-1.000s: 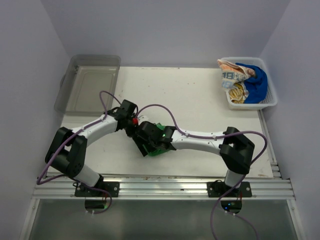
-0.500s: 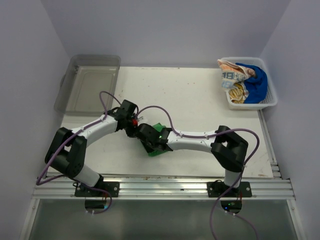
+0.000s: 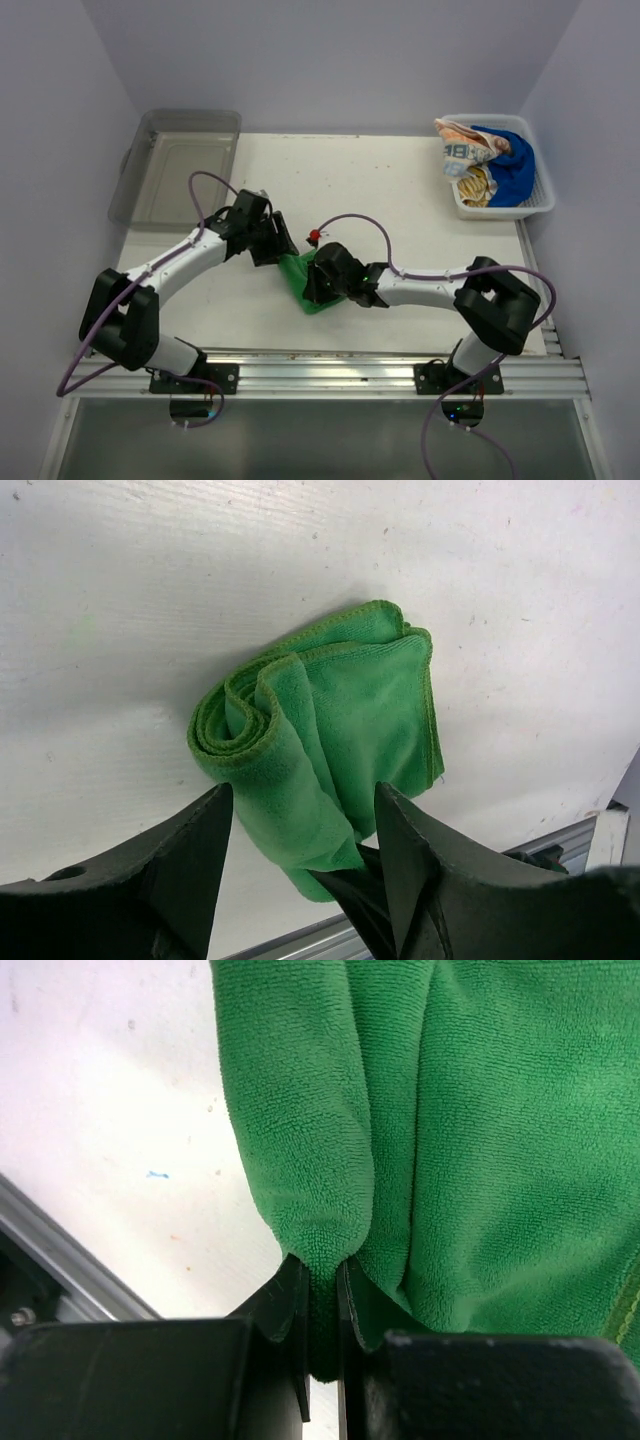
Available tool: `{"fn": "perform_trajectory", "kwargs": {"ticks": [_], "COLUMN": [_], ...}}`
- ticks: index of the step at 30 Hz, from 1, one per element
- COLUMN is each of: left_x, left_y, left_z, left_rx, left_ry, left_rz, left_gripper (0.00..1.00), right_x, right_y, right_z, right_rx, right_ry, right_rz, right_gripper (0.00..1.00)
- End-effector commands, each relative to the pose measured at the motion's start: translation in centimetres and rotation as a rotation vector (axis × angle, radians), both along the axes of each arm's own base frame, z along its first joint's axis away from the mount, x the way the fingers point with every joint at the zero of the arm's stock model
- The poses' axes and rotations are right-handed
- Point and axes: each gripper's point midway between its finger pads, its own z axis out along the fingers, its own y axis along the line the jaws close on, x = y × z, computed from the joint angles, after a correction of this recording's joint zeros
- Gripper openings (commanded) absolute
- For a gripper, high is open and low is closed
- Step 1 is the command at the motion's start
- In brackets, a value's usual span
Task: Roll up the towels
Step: Roll the towel
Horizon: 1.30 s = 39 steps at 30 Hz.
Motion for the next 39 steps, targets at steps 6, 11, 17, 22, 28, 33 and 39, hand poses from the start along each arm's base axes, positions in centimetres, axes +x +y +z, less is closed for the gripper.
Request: {"fn": "perform_trajectory", "kwargs": {"ticks": [6,11,17,22,28,33,39], "left_x": [0.0,0.0,0.2,0.4,0.8,0.6,0.1], "left_y": [-0.4,-2.2,-3.4,-4.3,-4.7,-4.6,-4.5], "left_z": [2.4,3.4,2.0,-0.2,-3.5,-4.4,-5.2], "left_rx": [-0.081,-0.176,-0.174,-0.174,-0.147,-0.128,-0.108], "left_ry": [-0.108,-0.164,-0.139,-0.096,-0.041,-0.027,-0.01], "left_rz": [-0.027,-0.096,-0.145,-0.171,-0.171,-0.174,-0.18], "left_gripper": [0.51,0.26,0.15,0.13,0.14,0.14,0.13], "right_x": [0.2,0.4,0.6,0.6,0.6,1.2,1.4], "right_y": [0.5,-0.1,-0.8,-1.6,-2.0,-3.6,-7.5], "right_z": [1.3,0.6,0.1,-0.6,-0.4,0.6,3.7], "right_rx": [0.275,0.336,0.404,0.441,0.457,0.309,0.083], "right_ry": [0.14,0.202,0.253,0.292,0.302,0.24,0.144], "right_rz": [-0.039,-0.069,-0.103,-0.136,-0.145,-0.177,-0.221], "right_gripper": [0.0,0.0,0.0,0.0,0.0,0.34,0.64]}}
